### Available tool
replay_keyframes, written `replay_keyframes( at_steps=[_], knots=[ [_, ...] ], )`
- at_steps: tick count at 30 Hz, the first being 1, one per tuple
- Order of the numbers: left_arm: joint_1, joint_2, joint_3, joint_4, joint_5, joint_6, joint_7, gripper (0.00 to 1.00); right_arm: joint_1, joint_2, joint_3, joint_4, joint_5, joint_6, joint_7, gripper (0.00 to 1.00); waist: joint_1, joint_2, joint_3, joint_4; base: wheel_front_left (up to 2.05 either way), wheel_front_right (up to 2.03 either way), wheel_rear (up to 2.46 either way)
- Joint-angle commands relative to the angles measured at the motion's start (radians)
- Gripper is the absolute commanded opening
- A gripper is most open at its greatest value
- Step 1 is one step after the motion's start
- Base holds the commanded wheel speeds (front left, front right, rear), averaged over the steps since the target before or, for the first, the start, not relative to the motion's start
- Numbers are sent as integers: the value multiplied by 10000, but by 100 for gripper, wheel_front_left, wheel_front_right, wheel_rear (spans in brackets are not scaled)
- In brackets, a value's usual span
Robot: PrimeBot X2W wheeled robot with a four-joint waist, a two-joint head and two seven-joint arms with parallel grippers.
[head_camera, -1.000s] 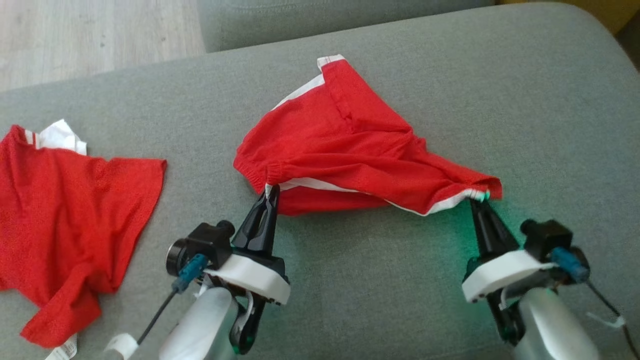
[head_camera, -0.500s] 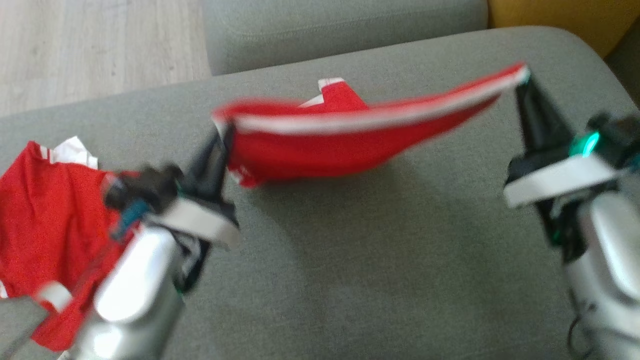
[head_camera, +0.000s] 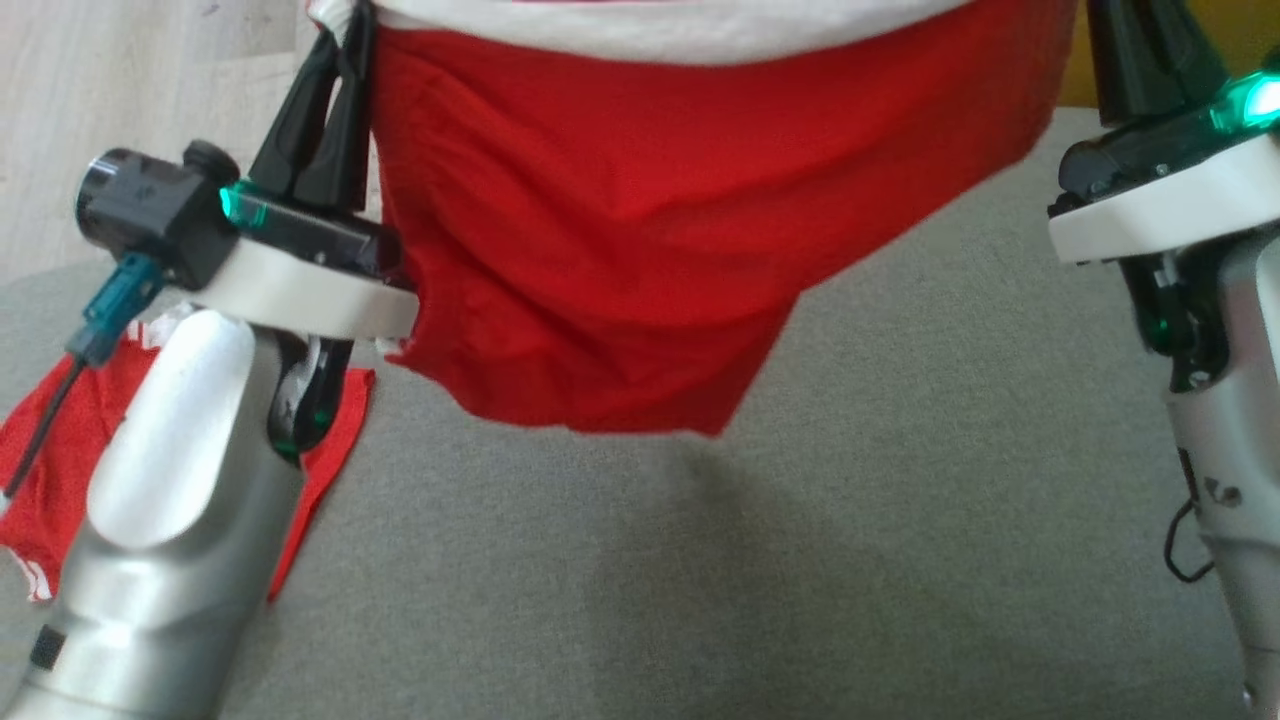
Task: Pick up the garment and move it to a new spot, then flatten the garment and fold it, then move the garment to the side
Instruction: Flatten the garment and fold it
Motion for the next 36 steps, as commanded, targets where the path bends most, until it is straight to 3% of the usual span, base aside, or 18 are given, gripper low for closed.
replay_keyframes(
  at_steps=[1, 13, 17, 20, 24, 28, 31, 36],
  knots=[
    [-240, 444, 393, -452, -25, 98, -40, 0, -82, 19, 79, -418, -56, 39, 91, 0, 0, 0, -65, 57, 0, 0, 0],
    [1331, 809, 507, -2691, -454, 574, 663, 0, 1867, -55, -738, -2463, -4, 39, 1200, 0, 0, 0, -2, 200, 0, 0, 0],
    [1144, 937, 548, -3242, -513, 684, 1130, 0, 1991, 128, -1281, -3004, -218, 39, 1722, 0, 0, 0, 404, 162, 0, 0, 0],
    [411, 854, 446, -3053, -705, 502, 1590, 0, 1513, 273, -1436, -2945, -282, 39, 2087, 0, 0, 0, 1022, 96, 0, 0, 0],
    [-1310, 894, 262, -1949, -730, 108, 2061, 0, 13, 368, -1350, -1981, -299, 39, 2196, 0, 0, 0, 2069, -79, 0, 0, 0],
    [-3453, 1000, 58, -254, -676, -189, 2191, 0, -2144, 475, -1015, -236, -448, 39, 1635, 0, 0, 0, 3094, -292, 0, 0, 0],
    [-5553, 908, 12, 1362, -528, -289, 1475, 0, -4293, 649, -906, 1655, -1079, 39, 441, 0, 0, 0, 3807, -392, 0, 0, 0],
    [-7215, 626, -216, 2929, -234, -329, 74, 0, -5985, 1019, -1469, 3749, -1905, 39, -959, 0, 0, 0, 4252, -410, 0, 0, 0]
  ],
)
